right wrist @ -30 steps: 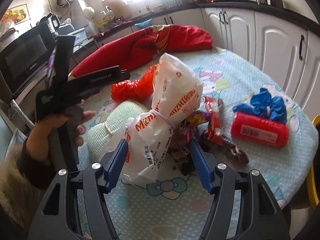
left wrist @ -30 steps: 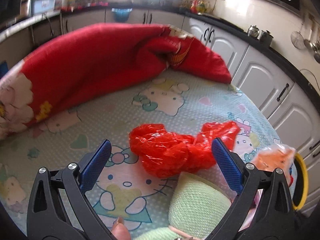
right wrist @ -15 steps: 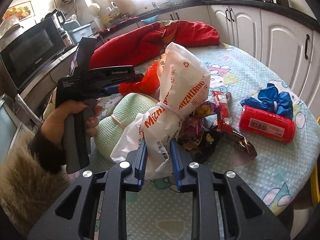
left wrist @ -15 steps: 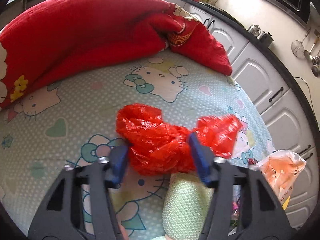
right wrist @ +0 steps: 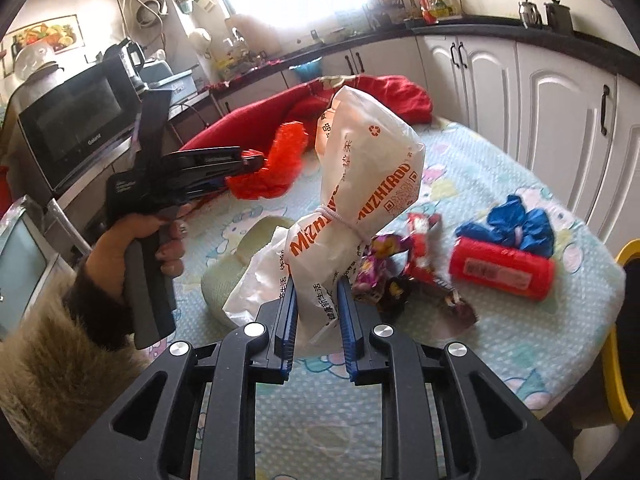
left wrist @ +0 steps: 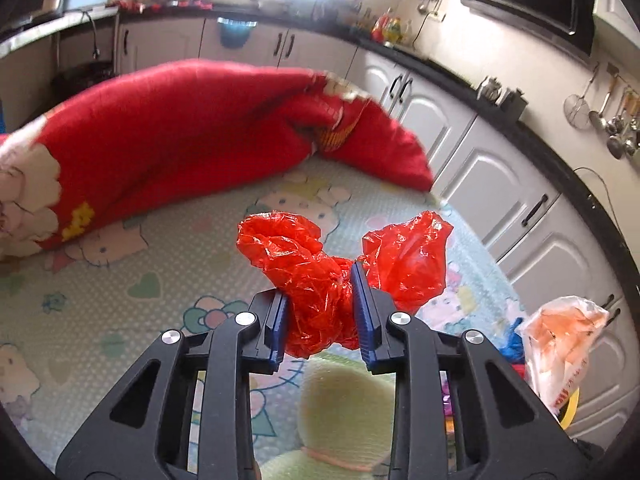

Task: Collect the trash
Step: 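Carry the red bag and white printed bag with both tools over the bin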

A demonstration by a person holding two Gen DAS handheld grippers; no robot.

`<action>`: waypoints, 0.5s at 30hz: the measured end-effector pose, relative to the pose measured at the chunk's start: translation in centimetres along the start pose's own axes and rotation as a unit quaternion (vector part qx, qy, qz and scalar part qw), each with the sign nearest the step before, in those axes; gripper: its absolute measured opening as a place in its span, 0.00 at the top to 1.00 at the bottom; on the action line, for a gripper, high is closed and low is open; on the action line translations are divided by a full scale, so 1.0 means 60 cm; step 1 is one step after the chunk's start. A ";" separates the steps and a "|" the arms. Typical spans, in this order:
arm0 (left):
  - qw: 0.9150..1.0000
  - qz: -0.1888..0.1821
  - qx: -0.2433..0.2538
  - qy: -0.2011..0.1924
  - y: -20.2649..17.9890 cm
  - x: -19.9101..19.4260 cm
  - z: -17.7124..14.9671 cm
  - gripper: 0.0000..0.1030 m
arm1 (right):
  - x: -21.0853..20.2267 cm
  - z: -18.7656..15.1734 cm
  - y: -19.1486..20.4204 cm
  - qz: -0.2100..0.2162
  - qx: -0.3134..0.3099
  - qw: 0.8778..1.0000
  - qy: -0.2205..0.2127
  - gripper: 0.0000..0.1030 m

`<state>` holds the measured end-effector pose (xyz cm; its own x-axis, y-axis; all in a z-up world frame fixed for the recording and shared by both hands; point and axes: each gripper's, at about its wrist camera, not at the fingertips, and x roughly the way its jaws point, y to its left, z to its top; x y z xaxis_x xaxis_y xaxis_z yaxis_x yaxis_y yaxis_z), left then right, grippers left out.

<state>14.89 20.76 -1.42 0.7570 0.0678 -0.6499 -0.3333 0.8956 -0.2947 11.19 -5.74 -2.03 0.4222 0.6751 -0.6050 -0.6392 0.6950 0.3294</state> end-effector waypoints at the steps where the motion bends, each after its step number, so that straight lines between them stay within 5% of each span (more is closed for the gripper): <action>1: 1.000 -0.001 0.002 -0.006 -0.006 -0.008 0.002 0.79 | -0.005 0.002 -0.004 -0.003 -0.001 1.000 -0.003 0.82; 15: 0.996 -0.060 0.061 -0.037 -0.145 -0.059 -0.008 0.79 | -0.089 0.010 -0.089 -0.058 0.018 0.997 -0.045 0.82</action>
<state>14.83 12.52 3.07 0.8280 -0.0158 -0.5605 -0.1697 0.9457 -0.2773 12.72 -12.87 -0.13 0.5493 0.6073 -0.5740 -0.5595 0.7775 0.2872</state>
